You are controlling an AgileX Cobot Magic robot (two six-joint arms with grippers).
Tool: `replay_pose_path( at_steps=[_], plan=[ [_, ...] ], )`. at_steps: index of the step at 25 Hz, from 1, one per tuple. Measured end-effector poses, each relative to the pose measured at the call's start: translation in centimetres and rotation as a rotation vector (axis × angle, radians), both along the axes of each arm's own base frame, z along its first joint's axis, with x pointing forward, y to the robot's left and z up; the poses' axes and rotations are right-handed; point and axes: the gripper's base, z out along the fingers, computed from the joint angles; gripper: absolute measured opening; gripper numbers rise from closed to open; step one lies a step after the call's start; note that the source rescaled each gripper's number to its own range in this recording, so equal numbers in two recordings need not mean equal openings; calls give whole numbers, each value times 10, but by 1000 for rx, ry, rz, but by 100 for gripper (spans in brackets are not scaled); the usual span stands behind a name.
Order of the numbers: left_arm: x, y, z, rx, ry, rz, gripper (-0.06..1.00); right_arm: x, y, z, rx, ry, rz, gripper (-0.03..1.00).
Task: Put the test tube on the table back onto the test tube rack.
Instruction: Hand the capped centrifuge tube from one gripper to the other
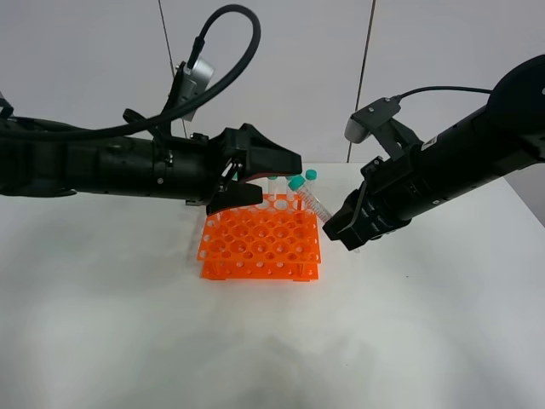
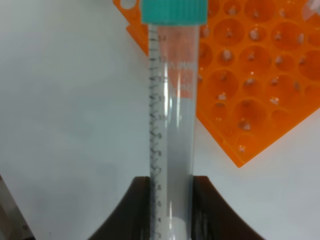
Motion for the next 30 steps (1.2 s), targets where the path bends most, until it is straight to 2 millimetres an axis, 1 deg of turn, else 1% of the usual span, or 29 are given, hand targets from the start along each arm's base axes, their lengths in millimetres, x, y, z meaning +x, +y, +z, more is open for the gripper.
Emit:
replay_pose_path(
  at_steps=[4, 10, 12, 20, 30],
  plan=[
    [14, -8, 1, -11, -8, -4, 100, 0, 0, 0, 0, 0, 0, 3],
    [22, -12, -16, 7, 36, -2, 100, 0, 0, 0, 0, -2, -1, 3],
    [25, -13, -19, 9, 40, -3, 100, 0, 0, 0, 1, -2, -2, 3],
    [25, -17, -13, -35, 55, -32, 100, 0, 0, 0, 1, -2, -2, 3],
    [26, -17, -14, -36, 61, -31, 100, 1, 0, 0, 1, -6, -4, 3]
  ],
)
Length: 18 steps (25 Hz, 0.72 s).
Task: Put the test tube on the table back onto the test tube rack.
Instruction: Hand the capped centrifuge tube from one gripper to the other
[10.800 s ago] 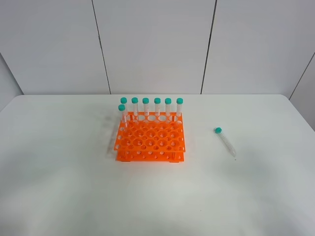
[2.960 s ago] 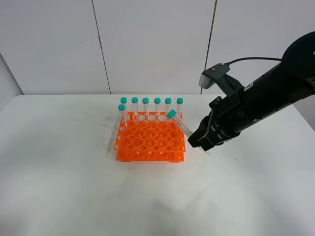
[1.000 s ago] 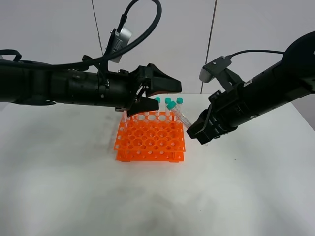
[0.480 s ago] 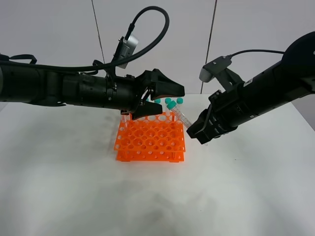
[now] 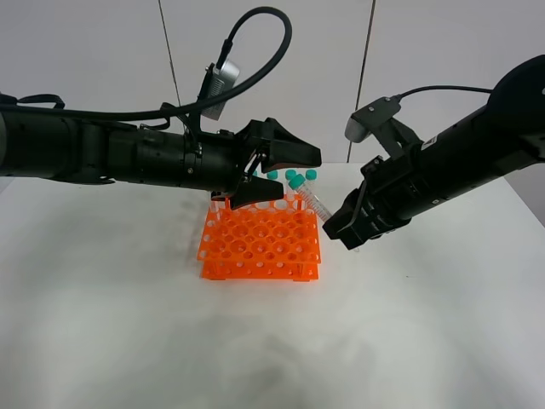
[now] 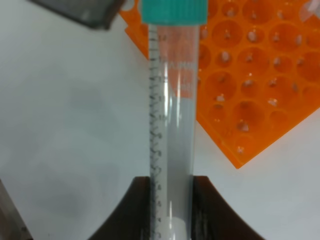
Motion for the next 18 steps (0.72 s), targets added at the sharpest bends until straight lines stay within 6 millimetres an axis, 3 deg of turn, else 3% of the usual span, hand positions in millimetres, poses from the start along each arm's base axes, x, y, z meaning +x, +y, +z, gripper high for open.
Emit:
replay_pose_path(
  at_steps=[9, 18],
  plan=[
    [2, 1, -1, 21, -9, 25, 100, 0, 0, 0, 0, -3, -2, 3],
    [9, -1, 10, 13, -56, 30, 100, 0, 0, 0, 5, 5, -13, 3]
  ],
)
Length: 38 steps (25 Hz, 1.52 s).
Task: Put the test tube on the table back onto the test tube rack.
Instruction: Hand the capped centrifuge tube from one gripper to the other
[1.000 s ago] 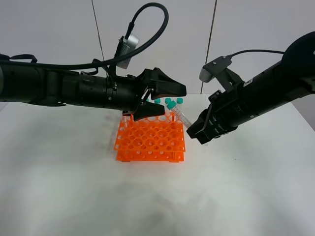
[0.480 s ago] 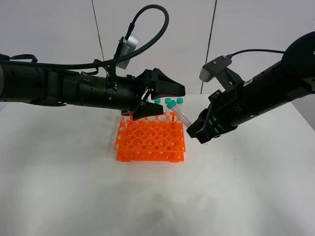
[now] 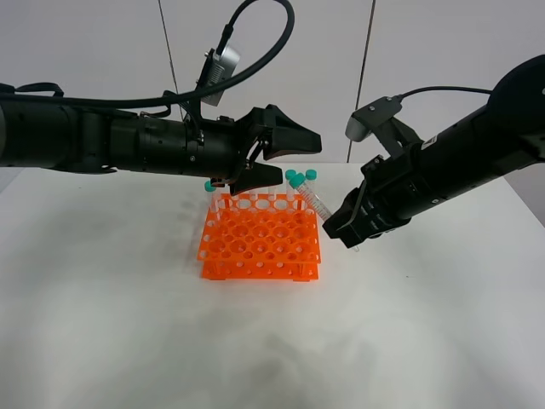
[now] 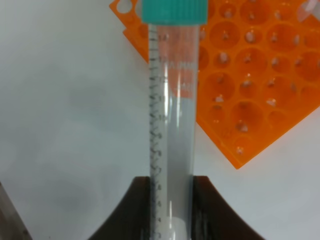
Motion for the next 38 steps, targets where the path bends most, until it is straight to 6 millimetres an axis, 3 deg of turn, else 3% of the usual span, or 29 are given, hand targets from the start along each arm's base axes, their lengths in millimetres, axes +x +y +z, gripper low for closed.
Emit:
replay_pose_path(
  at_steps=[6, 12, 20, 23, 32, 38],
  plan=[
    [1, -1, -1, -5, 0, -11, 100, 0, 0, 0, 1, 1, -1, 3],
    [1, -6, -17, -31, 68, -61, 100, 0, 0, 0, 2, 2, -4, 3],
    [0, -7, -17, -40, 73, -74, 99, 0, 0, 0, 2, 2, -4, 3],
    [0, -7, -17, -40, 73, -74, 85, 0, 0, 0, 2, 2, -4, 3],
    [-1, -8, -16, -49, 74, -86, 22, 0, 0, 0, 2, 1, -4, 3],
    [-1, -8, -16, -47, 74, -86, 12, 0, 0, 0, 3, 1, -4, 3]
  ],
)
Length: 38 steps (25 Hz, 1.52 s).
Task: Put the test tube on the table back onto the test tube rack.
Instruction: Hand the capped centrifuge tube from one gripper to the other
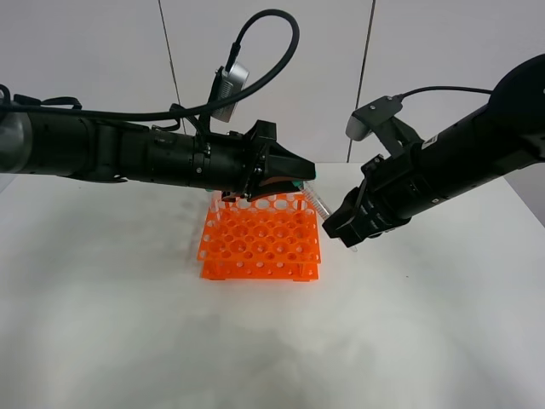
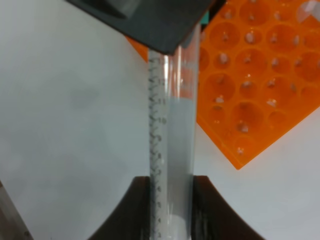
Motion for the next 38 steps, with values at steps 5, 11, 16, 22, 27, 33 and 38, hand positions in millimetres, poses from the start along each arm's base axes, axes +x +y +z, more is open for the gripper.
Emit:
replay_pose_path(
  at_steps=[5, 11, 16, 22, 27, 33, 38],
  plan=[
    [0, 0, 0, 0, 0, 0, 12, 0, 0, 0, 2, 1, -1, 3],
    [0, 0, 0, -2, 0, -2, 0, 0, 0, 0, 2, 1, -1, 3],
    [0, 0, 0, -4, 1, -6, 0, 0, 0, 0, 2, 1, -1, 3],
    [-2, -1, 2, -21, 3, -26, 0, 2, 0, 1, 9, -11, -21, 48],
    [-2, -1, 2, -21, 3, -26, 0, 3, -1, 5, 0, 14, -46, 96],
    [-2, -1, 1, -17, 3, -21, 0, 10, -4, 43, -45, 69, -133, 100],
    [-2, -1, 1, -17, 3, -21, 0, 16, -20, 65, -163, 71, -293, 100]
  ],
)
